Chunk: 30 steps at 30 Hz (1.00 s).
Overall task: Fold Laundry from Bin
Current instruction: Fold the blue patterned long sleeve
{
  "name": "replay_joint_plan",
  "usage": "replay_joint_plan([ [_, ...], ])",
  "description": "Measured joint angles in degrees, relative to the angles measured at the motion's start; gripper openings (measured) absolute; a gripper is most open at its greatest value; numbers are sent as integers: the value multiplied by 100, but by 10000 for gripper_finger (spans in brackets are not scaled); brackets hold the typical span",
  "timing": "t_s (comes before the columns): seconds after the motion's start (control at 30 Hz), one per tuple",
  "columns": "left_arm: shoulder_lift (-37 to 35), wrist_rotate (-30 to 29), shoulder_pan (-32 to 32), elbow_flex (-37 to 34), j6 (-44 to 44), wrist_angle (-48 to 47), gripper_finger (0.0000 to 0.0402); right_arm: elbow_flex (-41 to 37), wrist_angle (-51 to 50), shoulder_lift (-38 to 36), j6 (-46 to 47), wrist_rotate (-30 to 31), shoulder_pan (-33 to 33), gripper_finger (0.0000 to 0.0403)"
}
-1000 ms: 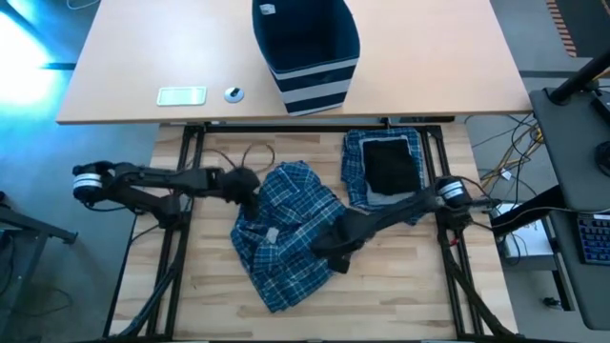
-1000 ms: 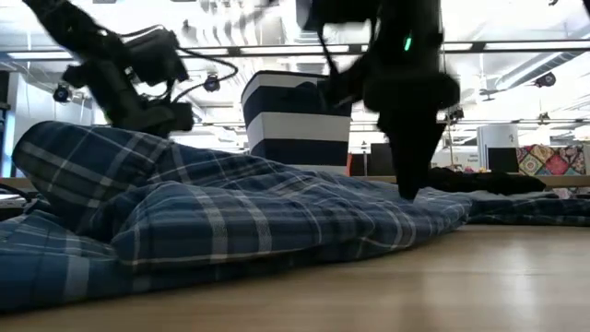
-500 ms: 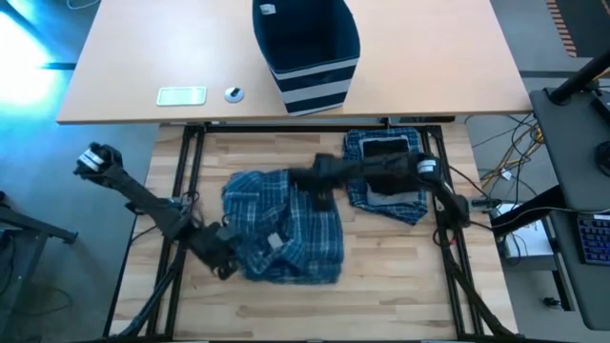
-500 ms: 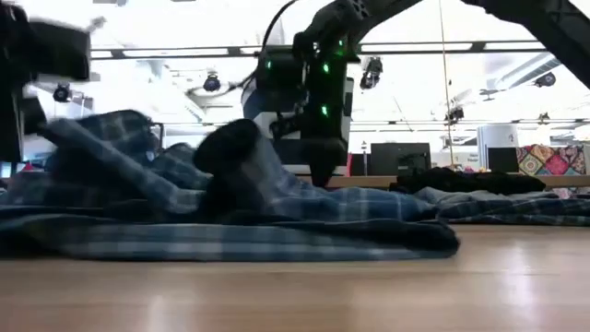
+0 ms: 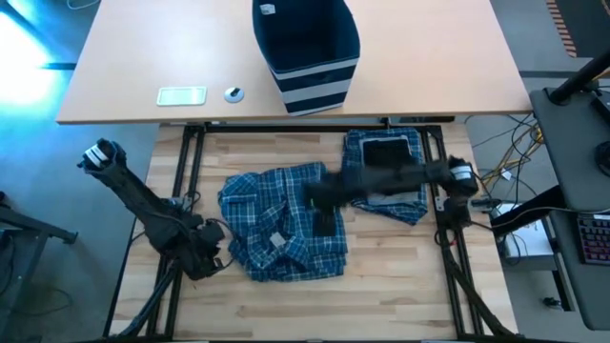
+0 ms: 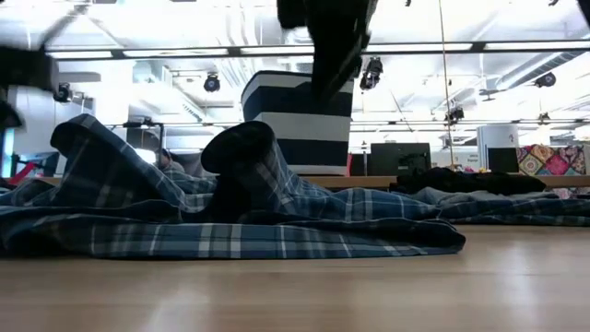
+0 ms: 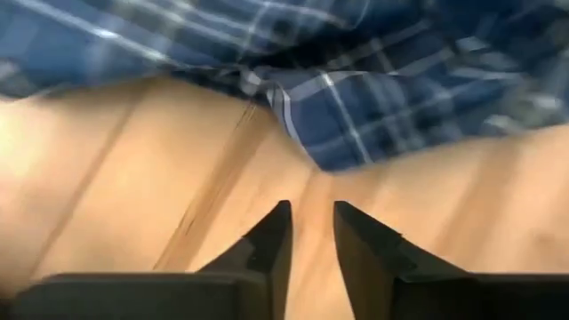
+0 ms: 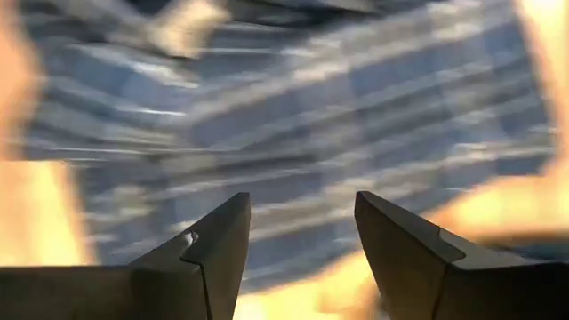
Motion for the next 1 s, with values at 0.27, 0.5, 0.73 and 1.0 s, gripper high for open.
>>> replay_joint_plan([
  [0.27,338,-98,340,-1741,1585,3888,123,-34,463,2,1460,383,1678,201],
  [0.5,363,-861,1105,-1132,2439,4411,113,-22,445,-11,2288,1114,2150,201],
  [0.73,725,-571,2910,-472,4176,5221,94,-24,963,-13,2242,1529,2096,201],
  [1.0,1237,554,4349,256,5287,5037,76,-62,2786,622,1637,1779,2095,201],
])
